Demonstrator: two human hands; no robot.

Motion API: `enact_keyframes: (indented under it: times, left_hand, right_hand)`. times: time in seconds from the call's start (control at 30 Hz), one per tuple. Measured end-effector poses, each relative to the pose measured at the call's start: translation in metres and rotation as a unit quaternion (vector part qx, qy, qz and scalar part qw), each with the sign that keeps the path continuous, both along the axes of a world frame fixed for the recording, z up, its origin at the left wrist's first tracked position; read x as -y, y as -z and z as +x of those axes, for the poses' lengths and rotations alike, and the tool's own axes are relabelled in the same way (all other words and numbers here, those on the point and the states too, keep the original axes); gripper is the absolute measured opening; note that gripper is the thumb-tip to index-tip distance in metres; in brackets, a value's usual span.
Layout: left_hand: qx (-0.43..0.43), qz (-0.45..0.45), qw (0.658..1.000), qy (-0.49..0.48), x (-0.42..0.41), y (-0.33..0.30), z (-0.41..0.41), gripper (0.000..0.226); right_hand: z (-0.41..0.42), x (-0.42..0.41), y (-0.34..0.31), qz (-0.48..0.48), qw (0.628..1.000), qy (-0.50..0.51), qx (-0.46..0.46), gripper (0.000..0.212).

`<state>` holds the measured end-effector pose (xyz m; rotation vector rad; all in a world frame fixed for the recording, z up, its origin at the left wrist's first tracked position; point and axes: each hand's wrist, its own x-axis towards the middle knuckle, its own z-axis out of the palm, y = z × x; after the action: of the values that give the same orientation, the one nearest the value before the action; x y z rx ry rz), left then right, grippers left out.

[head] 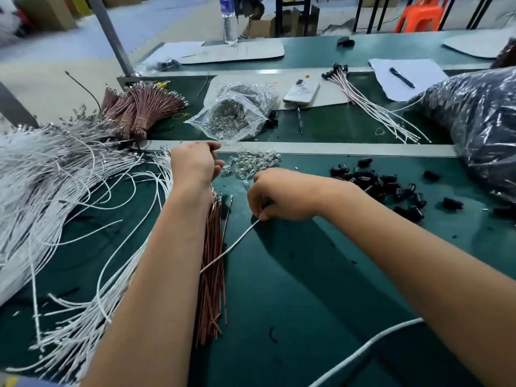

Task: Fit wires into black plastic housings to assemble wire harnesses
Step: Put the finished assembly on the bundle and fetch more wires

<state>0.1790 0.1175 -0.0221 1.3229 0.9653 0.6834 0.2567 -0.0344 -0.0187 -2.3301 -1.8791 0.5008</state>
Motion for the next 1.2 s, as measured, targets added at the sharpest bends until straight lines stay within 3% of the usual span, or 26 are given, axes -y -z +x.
enact_keyframes:
  times: [0.17,0.27,0.37,0.5,0.6,0.67,0.73,0.77,0.87,0.9,1.1,1.2]
  left_hand:
    - [-0.046,0.058,0.996,0.044,0.002,-0.004,-0.012,0.039]
    - [-0.091,0.079,0.986,0.118,0.011,-0.009,-0.019,0.04]
    - [-0.145,0.067,0.963,0.218,0.023,-0.017,-0.021,0.039]
    - [-0.179,0.081,0.936,0.293,0.037,-0.022,-0.017,0.034]
    - [-0.123,0.063,0.948,0.287,0.049,-0.019,-0.002,0.038]
    - [-0.026,-0.02,0.967,0.252,0.063,-0.018,0.012,0.04]
    - [0.083,-0.12,0.967,0.21,0.078,-0.017,0.027,0.038]
    - [0.123,-0.152,0.962,0.192,0.087,-0.017,0.034,0.037]
    - [0.182,-0.182,0.953,0.16,0.112,-0.014,0.052,0.035]
    - [0.195,-0.192,0.949,0.157,0.12,-0.012,0.057,0.034]
    - [0.218,-0.216,0.938,0.16,0.14,-0.003,0.069,0.031]
    - [0.228,-0.214,0.937,0.156,0.138,0.001,0.07,0.03]
  right_hand:
    - [-0.002,-0.004,0.001,-0.044,0.998,-0.006,0.042,0.008]
    - [0.002,-0.004,-0.002,-0.036,0.998,0.003,0.058,0.011]
    - [0.018,0.001,-0.012,0.059,0.992,0.078,0.075,0.015]
    - [0.05,0.023,-0.03,0.213,0.953,0.189,0.102,0.005]
    - [0.068,0.042,-0.037,0.276,0.917,0.248,0.145,0.015]
    - [0.064,0.054,-0.036,0.342,0.881,0.293,0.145,0.028]
    - [0.048,0.066,-0.032,0.389,0.85,0.346,0.08,0.024]
    - [0.041,0.073,-0.028,0.37,0.854,0.365,0.015,0.021]
    - [0.017,0.091,-0.008,0.23,0.871,0.357,-0.247,0.029]
    - [0.011,0.096,-0.002,0.206,0.869,0.343,-0.29,0.03]
    - [0.008,0.125,0.015,0.225,0.827,0.323,-0.401,0.024]
    - [0.01,0.133,0.021,0.207,0.833,0.295,-0.42,0.019]
